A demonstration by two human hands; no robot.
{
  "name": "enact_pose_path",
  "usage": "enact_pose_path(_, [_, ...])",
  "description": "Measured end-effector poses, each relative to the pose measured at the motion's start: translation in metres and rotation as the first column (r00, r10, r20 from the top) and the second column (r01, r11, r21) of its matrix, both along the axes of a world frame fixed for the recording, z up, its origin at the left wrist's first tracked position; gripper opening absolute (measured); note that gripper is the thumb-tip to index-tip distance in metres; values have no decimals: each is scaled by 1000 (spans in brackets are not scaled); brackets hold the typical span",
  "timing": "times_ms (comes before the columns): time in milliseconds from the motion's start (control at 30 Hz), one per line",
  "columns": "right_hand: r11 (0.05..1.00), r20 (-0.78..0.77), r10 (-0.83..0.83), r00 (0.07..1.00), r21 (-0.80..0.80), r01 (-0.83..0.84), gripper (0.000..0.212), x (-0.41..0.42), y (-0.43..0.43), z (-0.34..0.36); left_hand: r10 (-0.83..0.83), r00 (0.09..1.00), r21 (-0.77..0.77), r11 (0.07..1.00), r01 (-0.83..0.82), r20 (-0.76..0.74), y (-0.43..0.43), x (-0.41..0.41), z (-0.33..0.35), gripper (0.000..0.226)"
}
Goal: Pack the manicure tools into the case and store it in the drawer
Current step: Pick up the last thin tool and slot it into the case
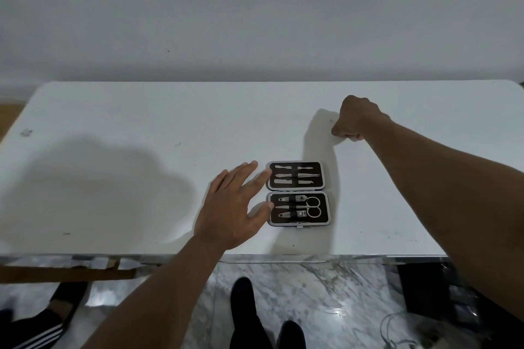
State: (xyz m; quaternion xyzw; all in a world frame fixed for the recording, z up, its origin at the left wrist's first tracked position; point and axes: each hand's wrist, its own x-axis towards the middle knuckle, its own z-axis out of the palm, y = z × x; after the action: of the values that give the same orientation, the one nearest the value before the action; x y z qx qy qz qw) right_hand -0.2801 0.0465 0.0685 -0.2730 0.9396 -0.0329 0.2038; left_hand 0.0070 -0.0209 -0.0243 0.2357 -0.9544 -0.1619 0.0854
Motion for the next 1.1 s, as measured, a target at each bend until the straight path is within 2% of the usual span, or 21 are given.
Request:
enact_pose_path(133, [996, -10, -52, 999, -75, 51, 17, 2, 5, -11, 0, 1000, 2, 1000, 0, 0, 0, 0, 1, 62])
enact_pose_path(300, [939, 13, -213, 977, -273, 208, 15, 4, 20, -26, 1, 1000, -10, 1000, -1, 6, 0, 0, 0, 62])
enact_pose_path(367, [883, 80, -262, 962, -381, 272, 18, 4, 29, -28, -1, 1000, -13, 1000, 1, 7, 0, 0, 0, 62])
enact_pose_path(433, [809, 197, -273, 942, -482, 336, 10, 7, 39, -28, 1, 1000, -13, 1000, -1, 6, 0, 0, 0, 61])
enact_pose_path(533, [745, 337, -179, 924, -567, 351, 13, 13, 50, -25, 3, 1000, -14, 1000, -3, 0, 0, 0, 0, 61])
enact_pose_path(667, [740, 369, -71, 927, -603, 297, 20, 15, 59, -20, -2, 1000, -12, 1000, 1, -11, 0, 0, -1, 61])
enact_pose_path(767, [740, 352, -65, 934, -611, 282, 10, 17, 64, -16, -1, 1000, -8, 1000, 1, -13, -1, 0, -2, 61])
enact_pose_path(833, [768, 277, -54, 959, -603, 218, 8, 20, 65, -13, -4, 1000, -5, 1000, 4, -13, -1, 0, -3, 61])
enact_pose_path(933, [828, 87, -32, 996, -556, 75, 13, 23, 64, -11, 0, 1000, -7, 1000, 0, -9, -1, 0, -3, 62])
enact_pose_path(967, [831, 75, -26, 997, -553, 63, 12, 22, 64, -12, 1, 1000, -7, 1000, -1, -11, -1, 0, -2, 62])
enact_pose_path(1100, [791, 228, -52, 972, -585, 180, 11, 25, 68, -11, -3, 1000, -11, 1000, 3, -10, -2, -1, -2, 62])
